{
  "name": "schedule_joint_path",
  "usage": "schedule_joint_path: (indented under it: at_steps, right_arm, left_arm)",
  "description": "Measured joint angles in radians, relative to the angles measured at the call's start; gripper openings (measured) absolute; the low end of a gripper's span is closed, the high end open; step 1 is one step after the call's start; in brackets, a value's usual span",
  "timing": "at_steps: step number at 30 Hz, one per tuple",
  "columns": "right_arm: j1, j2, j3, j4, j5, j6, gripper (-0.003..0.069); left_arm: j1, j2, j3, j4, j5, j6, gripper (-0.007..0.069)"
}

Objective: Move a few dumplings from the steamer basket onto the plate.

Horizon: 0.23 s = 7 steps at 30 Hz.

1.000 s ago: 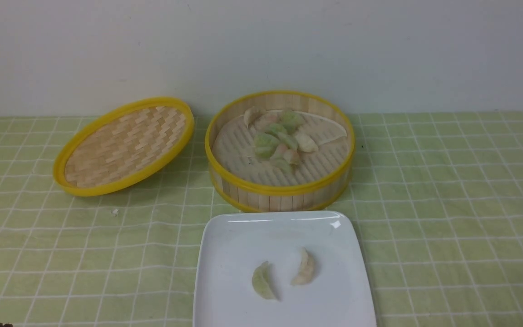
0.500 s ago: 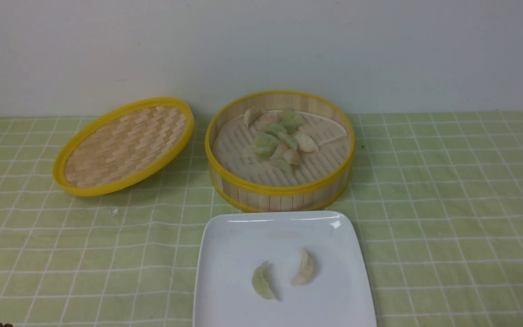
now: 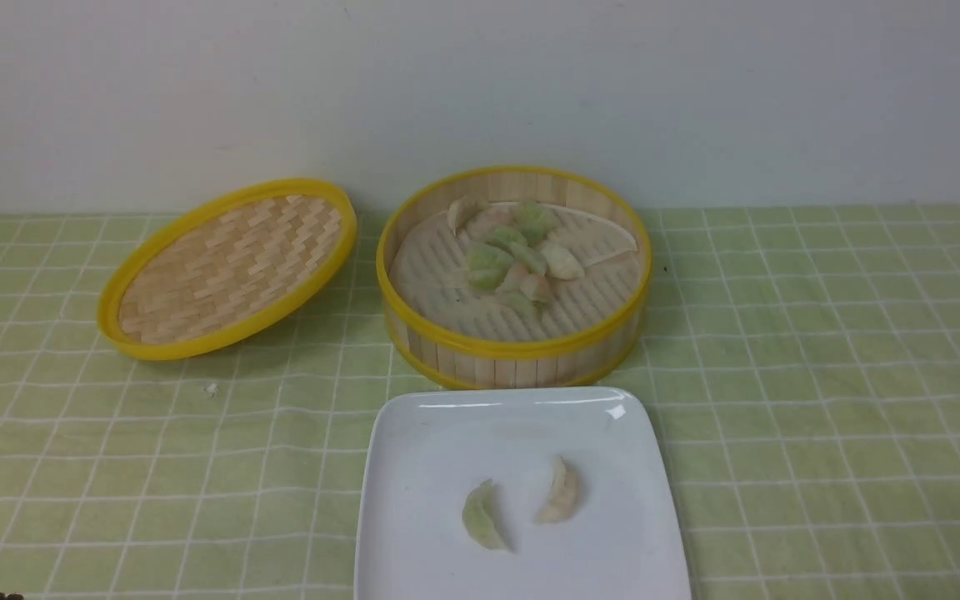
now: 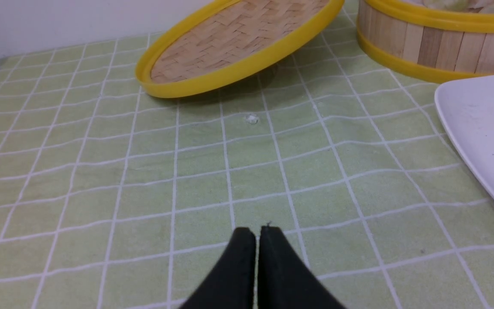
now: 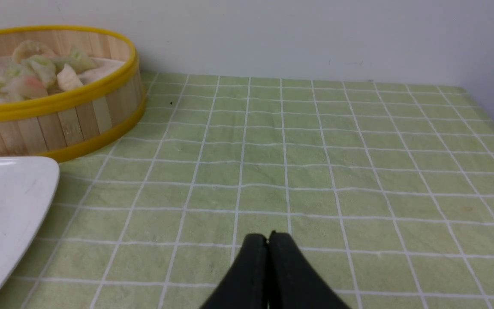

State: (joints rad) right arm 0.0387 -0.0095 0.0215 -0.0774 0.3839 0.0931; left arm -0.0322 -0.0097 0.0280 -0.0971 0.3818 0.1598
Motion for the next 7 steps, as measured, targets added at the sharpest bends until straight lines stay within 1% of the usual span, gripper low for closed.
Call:
schedule_joint_path:
  at_steps: [7]
  right_arm:
    - [0.000,0.000,0.000,0.000,0.000,0.014,-0.0015]
  left_arm:
    - [0.000,0.000,0.000,0.000,0.000,0.000,-0.0006]
